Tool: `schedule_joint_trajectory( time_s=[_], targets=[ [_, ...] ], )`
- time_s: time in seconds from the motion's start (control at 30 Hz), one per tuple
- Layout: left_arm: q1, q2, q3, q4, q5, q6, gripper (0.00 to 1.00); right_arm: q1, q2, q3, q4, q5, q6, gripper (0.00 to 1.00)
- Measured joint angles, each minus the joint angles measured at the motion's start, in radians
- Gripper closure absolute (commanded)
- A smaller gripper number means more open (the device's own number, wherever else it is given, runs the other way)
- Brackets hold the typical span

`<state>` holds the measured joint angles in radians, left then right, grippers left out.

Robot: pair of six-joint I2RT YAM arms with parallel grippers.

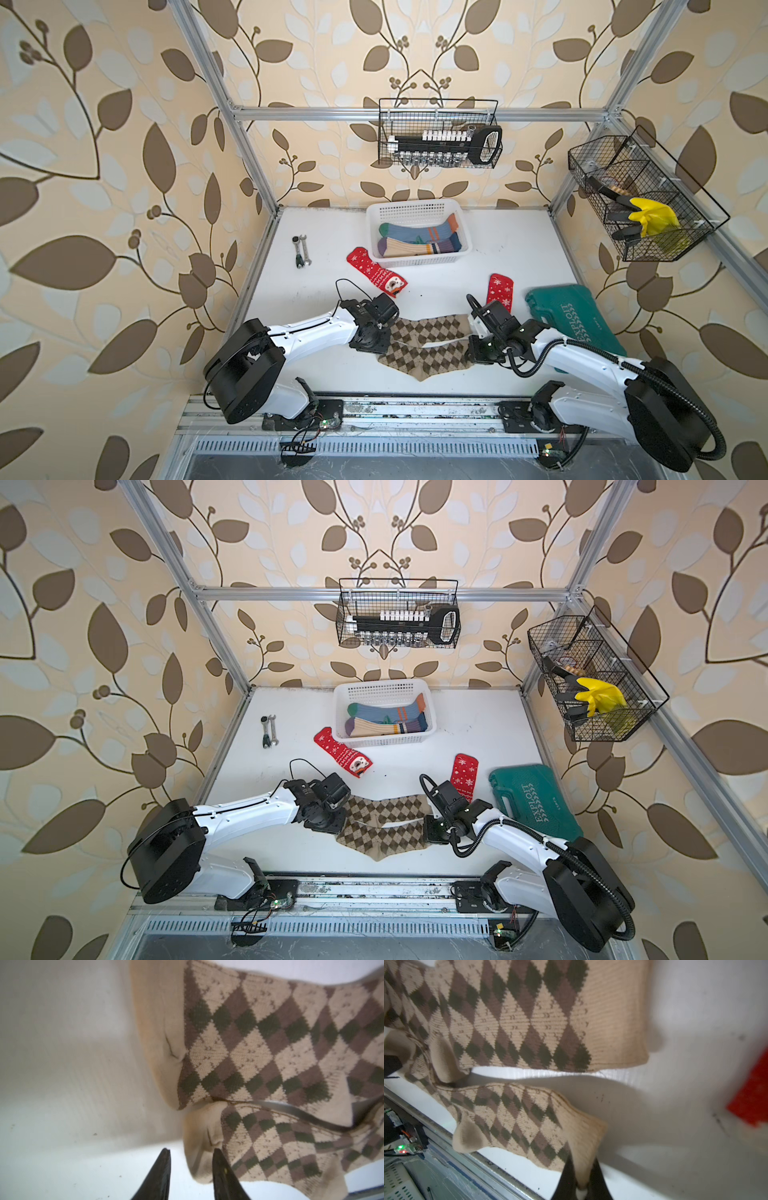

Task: Place the socks together as a pair
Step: Flatten out the sock at the center of the board, then pick up the sock at the center of the board.

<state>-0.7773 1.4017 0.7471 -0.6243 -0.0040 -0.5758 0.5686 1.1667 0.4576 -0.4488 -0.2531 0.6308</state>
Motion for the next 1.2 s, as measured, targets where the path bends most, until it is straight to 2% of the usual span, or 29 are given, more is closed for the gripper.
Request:
schedule_joint_trajectory(
  time_s=[0.07,0.1,0.23,0.4,0.6,0.7,0.8,0.83,0.87,1.0,1.1,1.2],
  targets=[
    [0.007,-0.005,0.001,-0.003,-0.016,0.001,0.50,-0.013,-0.006,0.001,-0.001,0.017,-0.006,0.70],
    [0.010,-0.013,0.002,-0.006,-0.030,0.002,0.42,-0.023,-0.012,0.001,-0.003,0.026,-0.010,0.66],
    [0.057,-0.089,0.007,-0.007,-0.053,0.016,0.27,-0.084,-0.067,0.014,-0.014,0.055,-0.027,0.56],
    [0.166,-0.115,0.041,0.035,-0.031,0.037,0.28,-0.200,-0.067,0.079,-0.010,0.054,-0.071,0.53],
    [0.230,-0.005,0.049,0.130,0.052,0.052,0.32,-0.246,0.103,0.166,0.042,0.009,-0.124,0.54],
    [0.238,0.047,0.049,0.171,0.090,0.054,0.38,-0.246,0.186,0.176,0.071,-0.014,-0.138,0.55],
    [0.242,0.086,0.048,0.205,0.127,0.058,0.51,-0.246,0.264,0.190,0.087,-0.044,-0.150,0.57],
    [0.242,0.094,0.048,0.212,0.136,0.060,0.57,-0.243,0.278,0.200,0.096,-0.047,-0.156,0.59],
    [0.243,0.099,0.048,0.218,0.141,0.058,0.65,-0.239,0.290,0.207,0.103,-0.052,-0.161,0.62],
    [0.248,0.104,0.048,0.235,0.166,0.073,0.98,-0.221,0.317,0.215,0.118,-0.066,-0.174,0.89],
    [0.248,0.103,0.048,0.230,0.180,0.080,1.00,-0.217,0.312,0.216,0.108,-0.070,-0.175,1.00],
    [0.248,0.077,0.060,0.196,0.186,0.080,1.00,-0.217,0.257,0.219,0.072,-0.065,-0.180,1.00]
  ],
)
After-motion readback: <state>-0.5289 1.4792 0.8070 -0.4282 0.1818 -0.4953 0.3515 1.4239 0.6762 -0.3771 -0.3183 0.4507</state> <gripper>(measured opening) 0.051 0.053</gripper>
